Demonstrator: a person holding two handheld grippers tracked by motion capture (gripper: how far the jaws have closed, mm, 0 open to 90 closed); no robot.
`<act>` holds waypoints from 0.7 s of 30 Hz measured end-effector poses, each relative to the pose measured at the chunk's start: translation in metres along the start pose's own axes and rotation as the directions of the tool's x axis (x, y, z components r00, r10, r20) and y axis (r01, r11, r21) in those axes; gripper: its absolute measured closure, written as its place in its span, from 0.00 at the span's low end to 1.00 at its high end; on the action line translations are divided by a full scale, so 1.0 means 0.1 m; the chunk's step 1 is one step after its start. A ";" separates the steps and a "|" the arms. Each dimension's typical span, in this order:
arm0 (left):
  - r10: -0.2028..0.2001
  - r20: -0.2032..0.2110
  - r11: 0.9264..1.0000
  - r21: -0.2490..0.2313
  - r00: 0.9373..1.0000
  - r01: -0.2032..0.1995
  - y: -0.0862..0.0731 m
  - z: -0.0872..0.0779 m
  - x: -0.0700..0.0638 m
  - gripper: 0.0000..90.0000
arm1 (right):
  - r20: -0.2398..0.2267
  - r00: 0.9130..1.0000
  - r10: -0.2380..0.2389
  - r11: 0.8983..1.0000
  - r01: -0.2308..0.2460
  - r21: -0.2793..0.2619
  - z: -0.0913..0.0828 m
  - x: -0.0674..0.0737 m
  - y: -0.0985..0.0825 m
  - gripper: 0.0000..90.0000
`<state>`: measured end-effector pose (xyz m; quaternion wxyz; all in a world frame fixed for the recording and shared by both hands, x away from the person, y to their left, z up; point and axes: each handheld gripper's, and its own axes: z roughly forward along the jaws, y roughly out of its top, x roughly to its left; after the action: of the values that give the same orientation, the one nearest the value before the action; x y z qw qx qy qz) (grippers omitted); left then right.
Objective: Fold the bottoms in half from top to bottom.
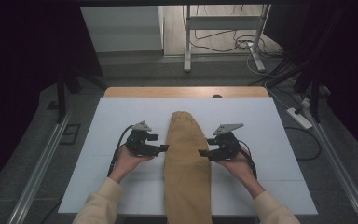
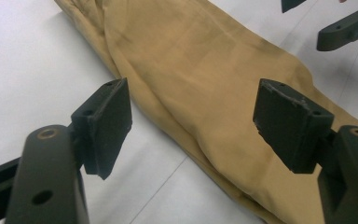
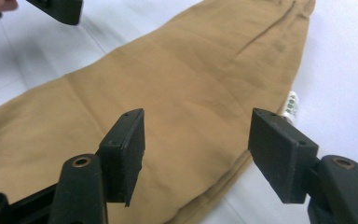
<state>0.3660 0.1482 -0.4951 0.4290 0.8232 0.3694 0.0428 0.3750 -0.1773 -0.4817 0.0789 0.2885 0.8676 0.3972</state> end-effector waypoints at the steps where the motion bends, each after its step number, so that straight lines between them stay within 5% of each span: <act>1: -0.002 0.002 1.000 -0.003 1.000 0.002 0.01 0.00 0.01 0.31 | 0.005 1.000 0.003 1.000 -0.003 0.000 0.00 -0.01 0.01 0.41; 10: -0.013 -0.008 1.000 -0.009 1.000 0.013 0.11 0.06 0.09 0.31 | 0.027 0.999 0.026 0.999 -0.025 -0.030 0.01 -0.17 0.13 0.41; 21: -0.048 -0.029 0.999 0.016 0.998 0.048 0.21 0.25 0.29 0.30 | 0.048 0.996 0.072 0.997 -0.072 -0.013 0.27 -0.37 0.31 0.41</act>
<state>0.4088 0.1421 -0.5027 0.4177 0.8171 0.3953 0.0410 0.4288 -0.1639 -0.4804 0.0870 0.3287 0.8523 0.3974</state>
